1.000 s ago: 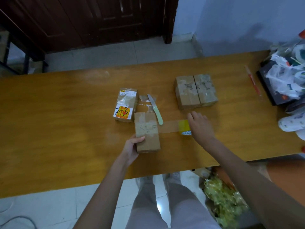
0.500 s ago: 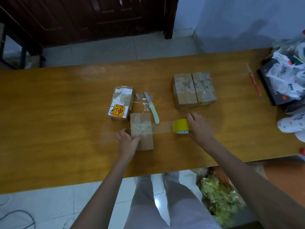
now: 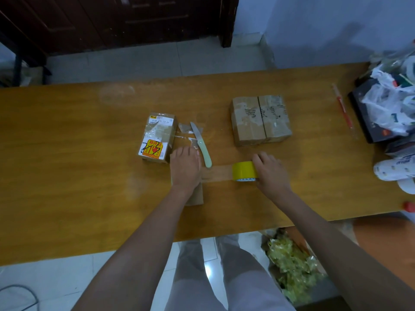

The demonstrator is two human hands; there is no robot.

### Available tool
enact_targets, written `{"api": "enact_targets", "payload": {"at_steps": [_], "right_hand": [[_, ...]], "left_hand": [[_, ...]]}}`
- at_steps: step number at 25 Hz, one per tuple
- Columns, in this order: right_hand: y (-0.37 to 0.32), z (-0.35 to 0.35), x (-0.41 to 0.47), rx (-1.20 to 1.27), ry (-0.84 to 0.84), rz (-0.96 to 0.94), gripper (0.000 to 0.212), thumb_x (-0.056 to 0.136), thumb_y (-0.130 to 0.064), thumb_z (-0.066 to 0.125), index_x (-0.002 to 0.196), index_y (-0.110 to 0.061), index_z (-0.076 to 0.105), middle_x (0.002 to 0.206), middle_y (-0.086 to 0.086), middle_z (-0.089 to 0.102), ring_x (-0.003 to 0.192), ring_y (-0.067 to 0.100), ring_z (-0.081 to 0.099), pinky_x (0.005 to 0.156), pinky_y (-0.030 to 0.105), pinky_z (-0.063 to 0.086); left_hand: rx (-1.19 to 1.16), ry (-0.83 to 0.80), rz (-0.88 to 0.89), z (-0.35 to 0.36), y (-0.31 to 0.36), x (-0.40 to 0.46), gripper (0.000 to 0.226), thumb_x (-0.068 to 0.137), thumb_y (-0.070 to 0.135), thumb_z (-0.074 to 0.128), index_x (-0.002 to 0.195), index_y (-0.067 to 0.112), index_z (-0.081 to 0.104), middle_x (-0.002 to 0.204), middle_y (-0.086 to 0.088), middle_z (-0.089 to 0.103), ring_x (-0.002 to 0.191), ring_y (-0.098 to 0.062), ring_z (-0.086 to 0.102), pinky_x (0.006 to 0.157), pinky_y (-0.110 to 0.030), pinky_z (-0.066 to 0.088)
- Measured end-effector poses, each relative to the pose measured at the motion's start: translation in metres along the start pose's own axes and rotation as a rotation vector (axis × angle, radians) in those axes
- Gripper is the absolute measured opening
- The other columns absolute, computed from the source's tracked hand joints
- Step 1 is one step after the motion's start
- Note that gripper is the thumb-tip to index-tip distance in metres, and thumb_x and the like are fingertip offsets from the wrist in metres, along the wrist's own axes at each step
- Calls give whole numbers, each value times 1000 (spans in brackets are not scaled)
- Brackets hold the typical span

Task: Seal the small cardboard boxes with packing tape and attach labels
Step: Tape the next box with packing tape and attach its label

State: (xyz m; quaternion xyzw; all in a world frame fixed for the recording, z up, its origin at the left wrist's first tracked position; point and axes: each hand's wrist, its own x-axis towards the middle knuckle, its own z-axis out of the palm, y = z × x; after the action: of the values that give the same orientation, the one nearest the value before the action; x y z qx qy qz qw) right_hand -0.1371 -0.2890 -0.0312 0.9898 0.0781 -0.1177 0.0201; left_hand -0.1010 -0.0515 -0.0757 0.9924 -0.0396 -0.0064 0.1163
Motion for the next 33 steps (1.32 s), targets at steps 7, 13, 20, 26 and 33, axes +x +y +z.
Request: {"api": "enact_targets", "payload": {"at_steps": [7, 13, 20, 26, 33], "right_hand": [[49, -2, 1, -155, 95, 46, 37, 65, 13, 64, 97, -6, 59, 91, 13, 59, 83, 35, 55, 64, 40, 42], [43, 0, 1, -318, 192, -97, 33, 56, 7, 69, 83, -9, 63, 74, 9, 56, 72, 30, 54, 61, 37, 36], [32, -31, -3, -340, -133, -47, 95, 64, -42, 79, 144, -19, 33, 133, 4, 45, 121, 29, 41, 88, 42, 33], [-66, -41, 57, 141, 25, 10, 44, 85, -54, 60, 108, -16, 59, 104, 4, 59, 86, 22, 59, 63, 32, 45], [-119, -5, 140, 306, -109, 210, 25, 98, -23, 49, 115, -5, 52, 114, 14, 62, 101, 32, 63, 71, 36, 47]], "left_hand": [[-8, 30, -17, 4, -8, 2, 31, 100, 23, 34, 94, 8, 60, 88, -10, 60, 88, -27, 54, 82, -40, 41], [1, 61, -15, -1, -28, -5, 37, 100, 25, 28, 91, 6, 58, 89, -13, 59, 88, -29, 54, 81, -41, 41], [61, 80, -41, 3, -29, -6, 34, 100, 26, 29, 93, 9, 57, 90, -10, 59, 88, -27, 53, 82, -40, 40], [94, 51, -60, 2, -26, -7, 37, 100, 29, 24, 94, 12, 56, 92, -8, 58, 91, -24, 53, 85, -39, 42], [73, 104, -48, 6, -29, -8, 29, 99, 26, 30, 91, 12, 55, 87, -7, 56, 87, -26, 51, 84, -40, 41]]}}
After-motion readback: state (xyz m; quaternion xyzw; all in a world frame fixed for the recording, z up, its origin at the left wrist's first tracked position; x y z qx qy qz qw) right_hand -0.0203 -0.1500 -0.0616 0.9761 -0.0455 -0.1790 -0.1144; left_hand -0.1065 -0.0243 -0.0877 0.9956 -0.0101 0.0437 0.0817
